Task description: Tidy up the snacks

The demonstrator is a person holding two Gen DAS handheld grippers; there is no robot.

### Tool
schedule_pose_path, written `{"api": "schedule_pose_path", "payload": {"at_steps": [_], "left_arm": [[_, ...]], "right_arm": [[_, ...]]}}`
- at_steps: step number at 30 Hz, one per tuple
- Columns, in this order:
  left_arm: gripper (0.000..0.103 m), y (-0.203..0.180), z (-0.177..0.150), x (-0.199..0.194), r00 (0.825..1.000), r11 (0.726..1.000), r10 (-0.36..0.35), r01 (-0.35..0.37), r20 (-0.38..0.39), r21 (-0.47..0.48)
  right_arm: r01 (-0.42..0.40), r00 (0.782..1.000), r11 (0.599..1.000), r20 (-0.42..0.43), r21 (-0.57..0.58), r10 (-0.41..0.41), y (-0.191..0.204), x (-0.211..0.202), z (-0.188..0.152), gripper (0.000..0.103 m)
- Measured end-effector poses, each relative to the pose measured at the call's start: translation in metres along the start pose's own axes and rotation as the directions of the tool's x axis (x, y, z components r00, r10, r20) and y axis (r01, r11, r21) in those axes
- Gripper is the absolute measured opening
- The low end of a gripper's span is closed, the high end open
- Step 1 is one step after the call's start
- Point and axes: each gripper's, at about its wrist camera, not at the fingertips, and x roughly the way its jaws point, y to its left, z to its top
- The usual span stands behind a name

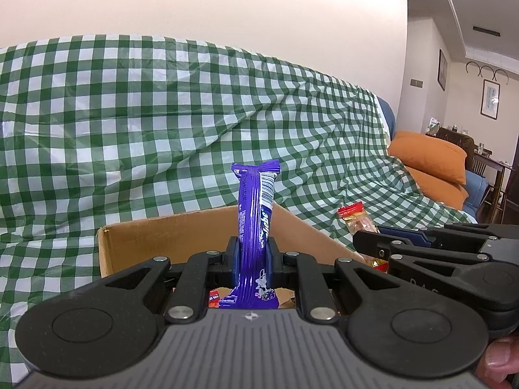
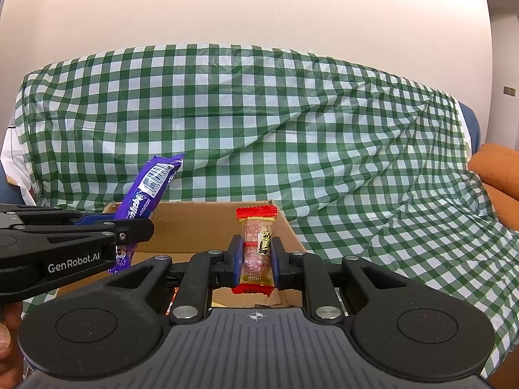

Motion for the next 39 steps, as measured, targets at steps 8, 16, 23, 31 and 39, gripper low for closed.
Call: {"api": "schedule_pose_path", "payload": {"at_steps": [8,16,23,31,39], "left_arm": [[0.016,0.002,0.002,-0.004,0.999,0.999,-0.030,0.030,0.014,-0.028],[0.051,0.009,0.002,-0.003,1.000,0.998,0.000,0.001,0.011,-0.064],[0.077,0.016,-0.002,-0.009,0.999,0.996,0.048,-0.048,-0.001,-0.077],[0.083,0.004,0.001,-0.048,0.991,0.991,0.132,-0.132,0.003,-0.019],[0.103,-0.017,-0.009,-0.100,0.967,0.962,0.204,-0.227,-0.155,-0.151]], "right_arm": [[0.000,1.000,1.000,0.020,0.006,0.000,0.001,-0.004,-0.001,0.018],[0.029,1.000,0.999,-0.010,0.015,-0.029,0.002,0.002,-0.001,0.059],[0.018,1.000,0.999,-0.025,0.030,-0.017,0.001,0.004,-0.002,0.069],[0.001,0.999,0.998,-0.040,0.055,0.001,-0.010,-0.010,-0.004,0.098],[-0.015,0.997,0.998,-0.077,0.064,0.020,-0.029,-0.037,-0.012,0.102]]}}
